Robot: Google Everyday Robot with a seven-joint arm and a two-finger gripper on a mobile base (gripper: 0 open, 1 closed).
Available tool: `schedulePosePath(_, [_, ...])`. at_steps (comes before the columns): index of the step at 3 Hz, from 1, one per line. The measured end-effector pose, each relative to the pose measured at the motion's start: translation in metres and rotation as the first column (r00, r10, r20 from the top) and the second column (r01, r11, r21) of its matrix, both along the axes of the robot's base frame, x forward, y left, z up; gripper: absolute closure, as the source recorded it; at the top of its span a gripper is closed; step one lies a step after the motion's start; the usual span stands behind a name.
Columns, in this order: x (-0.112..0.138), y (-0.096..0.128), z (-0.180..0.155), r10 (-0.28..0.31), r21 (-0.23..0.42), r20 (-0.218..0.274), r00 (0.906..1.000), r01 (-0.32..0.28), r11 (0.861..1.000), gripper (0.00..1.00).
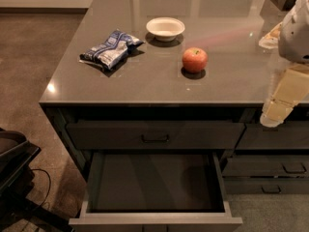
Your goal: Place apple into middle drawer
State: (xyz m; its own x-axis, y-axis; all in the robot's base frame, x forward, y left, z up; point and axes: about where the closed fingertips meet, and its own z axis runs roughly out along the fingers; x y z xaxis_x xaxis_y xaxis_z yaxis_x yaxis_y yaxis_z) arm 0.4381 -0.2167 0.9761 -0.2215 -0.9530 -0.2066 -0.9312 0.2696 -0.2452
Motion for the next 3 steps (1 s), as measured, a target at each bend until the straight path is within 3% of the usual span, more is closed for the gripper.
schedulePosePath(2, [0.009, 0.001, 0.0, 0.001, 0.018, 0.015, 0.9999, -0.001, 1.0, 0.0])
schedulePosePath(3, [0.046, 0.003, -0.014, -0.019, 0.076, 0.031, 0.9993, 0.017, 0.997, 0.0])
